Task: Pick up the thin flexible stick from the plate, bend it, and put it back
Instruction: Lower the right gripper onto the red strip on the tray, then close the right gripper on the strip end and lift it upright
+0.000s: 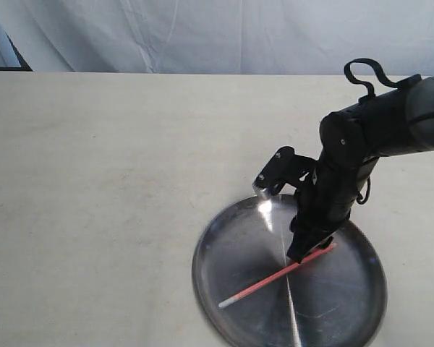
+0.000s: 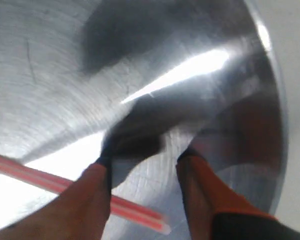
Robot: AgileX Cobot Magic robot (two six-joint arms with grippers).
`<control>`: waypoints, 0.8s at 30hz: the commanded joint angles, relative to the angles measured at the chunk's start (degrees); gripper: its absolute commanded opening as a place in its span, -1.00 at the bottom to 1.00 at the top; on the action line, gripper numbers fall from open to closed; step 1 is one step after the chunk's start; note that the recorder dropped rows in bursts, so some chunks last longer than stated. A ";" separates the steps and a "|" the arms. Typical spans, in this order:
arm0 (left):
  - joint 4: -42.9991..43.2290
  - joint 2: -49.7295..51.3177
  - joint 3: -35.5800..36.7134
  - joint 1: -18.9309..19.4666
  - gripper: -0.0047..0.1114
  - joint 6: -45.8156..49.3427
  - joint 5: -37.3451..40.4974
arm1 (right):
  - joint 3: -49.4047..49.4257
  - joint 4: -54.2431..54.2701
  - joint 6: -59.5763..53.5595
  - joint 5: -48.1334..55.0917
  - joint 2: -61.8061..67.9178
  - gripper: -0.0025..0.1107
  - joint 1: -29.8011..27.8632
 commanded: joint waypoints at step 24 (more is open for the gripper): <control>0.40 -0.57 0.10 -0.27 -0.05 0.06 -0.76 | 1.00 6.37 -6.99 6.64 -3.91 -0.17 0.27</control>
